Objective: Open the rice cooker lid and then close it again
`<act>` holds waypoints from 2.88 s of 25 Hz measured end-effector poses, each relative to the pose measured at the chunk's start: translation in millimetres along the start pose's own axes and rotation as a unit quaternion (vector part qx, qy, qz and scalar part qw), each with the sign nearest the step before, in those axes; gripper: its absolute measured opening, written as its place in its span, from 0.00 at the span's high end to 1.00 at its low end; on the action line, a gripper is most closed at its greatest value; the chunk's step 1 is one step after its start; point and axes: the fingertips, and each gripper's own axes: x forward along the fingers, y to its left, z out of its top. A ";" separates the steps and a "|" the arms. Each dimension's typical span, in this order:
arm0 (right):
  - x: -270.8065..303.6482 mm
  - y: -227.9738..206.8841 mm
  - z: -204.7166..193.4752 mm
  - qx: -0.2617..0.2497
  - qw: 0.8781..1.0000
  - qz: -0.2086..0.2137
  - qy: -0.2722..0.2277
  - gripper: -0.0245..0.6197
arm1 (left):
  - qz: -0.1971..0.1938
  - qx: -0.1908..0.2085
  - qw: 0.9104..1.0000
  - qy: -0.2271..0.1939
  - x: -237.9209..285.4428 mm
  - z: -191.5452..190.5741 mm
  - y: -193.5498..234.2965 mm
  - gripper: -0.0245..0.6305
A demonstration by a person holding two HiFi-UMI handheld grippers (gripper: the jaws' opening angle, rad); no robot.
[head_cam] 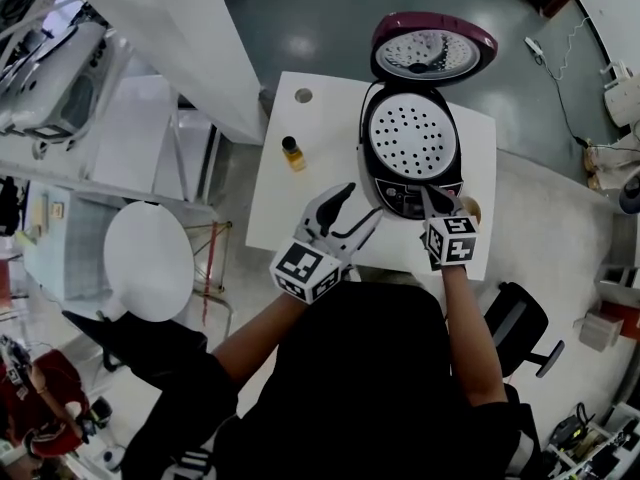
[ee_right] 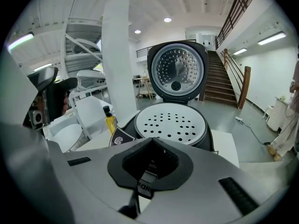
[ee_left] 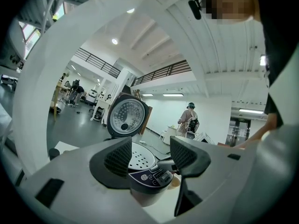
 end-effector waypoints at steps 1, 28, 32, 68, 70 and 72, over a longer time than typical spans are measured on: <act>0.8 -0.3 1.4 -0.007 1.000 0.000 0.004 0.96 | -0.001 0.004 1.000 -0.002 2.2 3.9 0.9 0.60; -13.5 -5.9 36.3 0.031 0.997 0.041 -0.051 0.96 | 0.012 0.070 0.995 -0.075 92.4 161.0 49.6 0.60; -12.8 -3.0 35.5 0.037 0.997 0.049 -0.046 0.96 | 0.010 0.079 0.994 -0.076 111.4 180.9 63.0 0.60; 3.8 -45.2 23.3 0.097 0.992 0.078 -0.029 0.96 | -0.014 0.157 0.987 0.014 251.2 218.6 128.4 0.60; 3.1 -47.9 20.9 0.101 0.992 0.077 -0.028 0.96 | -0.020 0.148 0.989 0.017 254.6 217.8 130.5 0.60; 2.1 -53.4 17.9 0.110 0.991 0.072 -0.027 0.96 | -0.028 0.131 0.991 0.020 257.1 216.0 132.0 0.60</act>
